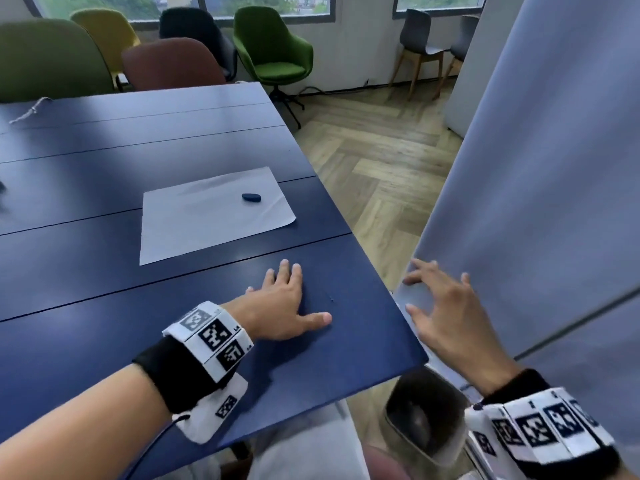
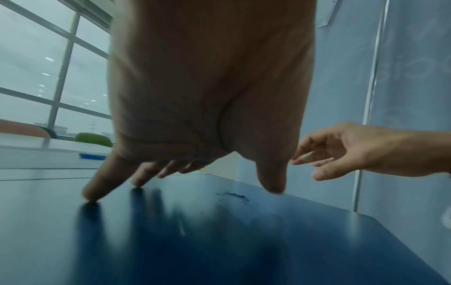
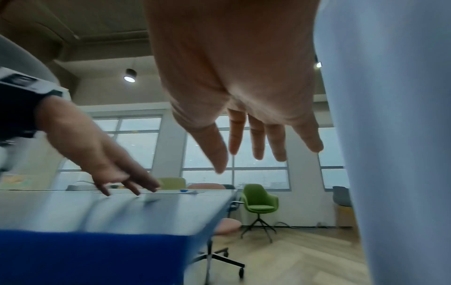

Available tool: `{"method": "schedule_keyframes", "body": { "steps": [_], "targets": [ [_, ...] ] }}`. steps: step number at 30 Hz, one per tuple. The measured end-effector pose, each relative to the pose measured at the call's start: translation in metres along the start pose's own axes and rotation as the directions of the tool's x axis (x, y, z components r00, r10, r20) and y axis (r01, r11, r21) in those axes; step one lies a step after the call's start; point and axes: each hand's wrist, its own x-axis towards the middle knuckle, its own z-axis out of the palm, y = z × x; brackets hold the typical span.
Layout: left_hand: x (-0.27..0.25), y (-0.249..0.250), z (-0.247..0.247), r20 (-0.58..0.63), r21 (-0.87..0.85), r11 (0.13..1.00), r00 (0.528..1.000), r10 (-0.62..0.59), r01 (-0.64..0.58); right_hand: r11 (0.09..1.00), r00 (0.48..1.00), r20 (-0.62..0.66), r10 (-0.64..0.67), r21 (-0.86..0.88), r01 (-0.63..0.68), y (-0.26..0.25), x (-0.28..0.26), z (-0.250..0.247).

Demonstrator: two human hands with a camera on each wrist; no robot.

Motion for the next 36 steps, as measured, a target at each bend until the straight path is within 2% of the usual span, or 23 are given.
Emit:
{"method": "schedule_keyframes", "body": {
  "steps": [4, 6, 7, 8, 10, 11, 13, 16, 19, 21, 23, 24, 25, 26, 28, 29, 31, 33, 34, 35, 36],
  "targets": [
    [0.004, 0.004, 0.004, 0.010, 0.123, 0.992, 1.000, -0.027, 0.025, 0.975, 0.977, -0.001, 0.215, 0.063, -0.214, 0.063, 0.020, -0.005],
    [0.007, 0.004, 0.005, -0.006, 0.174, 0.984, 1.000, -0.027, 0.028, 0.934, 0.935, 0.102, 0.339, 0.083, -0.347, 0.113, 0.026, 0.019],
    [0.007, 0.003, 0.005, -0.017, 0.204, 0.978, 1.000, -0.026, 0.029, 0.904, 0.891, 0.205, 0.405, 0.059, -0.424, 0.139, 0.025, 0.036],
    [0.008, 0.003, 0.005, -0.021, 0.229, 0.973, 0.999, -0.027, 0.031, 0.872, 0.825, 0.316, 0.468, -0.013, -0.490, 0.168, 0.021, 0.056],
    [0.011, 0.004, 0.005, -0.012, 0.262, 0.964, 0.999, -0.040, 0.041, 0.829, 0.660, 0.520, 0.543, -0.207, -0.519, 0.227, 0.006, 0.101],
    [0.012, 0.004, 0.006, -0.001, 0.267, 0.963, 0.999, -0.046, 0.045, 0.810, 0.572, 0.592, 0.567, -0.277, -0.516, 0.243, -0.005, 0.117],
    [0.013, 0.003, 0.006, 0.009, 0.281, 0.959, 0.999, -0.051, 0.047, 0.754, 0.444, 0.639, 0.628, -0.358, -0.551, 0.268, -0.027, 0.144],
    [0.018, 0.001, 0.008, 0.026, 0.265, 0.961, 0.996, -0.083, 0.073, 0.648, 0.352, 0.614, 0.707, -0.362, -0.670, 0.297, -0.052, 0.182],
    [0.023, -0.001, 0.010, 0.037, 0.250, 0.962, 0.992, -0.123, 0.110, 0.529, 0.225, 0.626, 0.746, -0.352, -0.773, 0.326, -0.069, 0.223],
    [0.027, 0.000, 0.010, 0.034, 0.255, 0.957, 0.988, -0.149, 0.136, 0.451, 0.179, 0.629, 0.757, -0.303, -0.840, 0.344, -0.080, 0.250],
    [0.027, 0.001, 0.010, 0.029, 0.270, 0.950, 0.985, -0.170, 0.156, 0.364, 0.151, 0.633, 0.759, -0.220, -0.905, 0.346, -0.087, 0.270],
    [0.026, 0.003, 0.010, 0.029, 0.273, 0.945, 0.981, -0.192, 0.177, 0.326, 0.125, 0.643, 0.756, -0.203, -0.924, 0.364, -0.095, 0.292],
    [0.026, 0.006, 0.009, 0.035, 0.275, 0.942, 0.977, -0.213, 0.195, 0.313, 0.133, 0.651, 0.747, -0.168, -0.935, 0.387, -0.105, 0.316],
    [0.025, 0.009, 0.009, 0.041, 0.278, 0.937, 0.972, -0.229, 0.210, 0.300, 0.121, 0.683, 0.720, -0.149, -0.942, 0.390, -0.109, 0.325],
    [0.025, 0.013, 0.008, 0.046, 0.286, 0.933, 0.969, -0.241, 0.218, 0.199, 0.044, 0.699, 0.714, -0.142, -0.970, 0.372, -0.115, 0.322],
    [0.025, 0.013, 0.008, 0.049, 0.286, 0.932, 0.968, -0.246, 0.222, 0.157, 0.049, 0.683, 0.729, -0.097, -0.983, 0.346, -0.111, 0.306],
    [0.024, 0.014, 0.007, 0.055, 0.283, 0.934, 0.968, -0.244, 0.220, 0.113, 0.079, 0.642, 0.763, -0.012, -0.994, 0.358, -0.115, 0.316],
    [0.023, 0.016, 0.006, 0.079, 0.281, 0.937, 0.968, -0.238, 0.208, 0.136, 0.117, 0.598, 0.793, 0.014, -0.991, 0.339, -0.102, 0.304],
    [0.021, 0.017, 0.006, 0.088, 0.282, 0.938, 0.969, -0.233, 0.200, 0.131, 0.150, 0.549, 0.822, 0.075, -0.989, 0.349, -0.094, 0.309],
    [0.020, 0.018, 0.006, 0.098, 0.283, 0.939, 0.968, -0.230, 0.194, 0.137, 0.171, 0.509, 0.844, 0.103, -0.985, 0.332, -0.080, 0.297],
    [0.019, 0.018, 0.007, 0.102, 0.280, 0.942, 0.969, -0.223, 0.187, 0.190, 0.223, 0.503, 0.835, 0.117, -0.975, 0.310, -0.066, 0.278]
  ]
}}
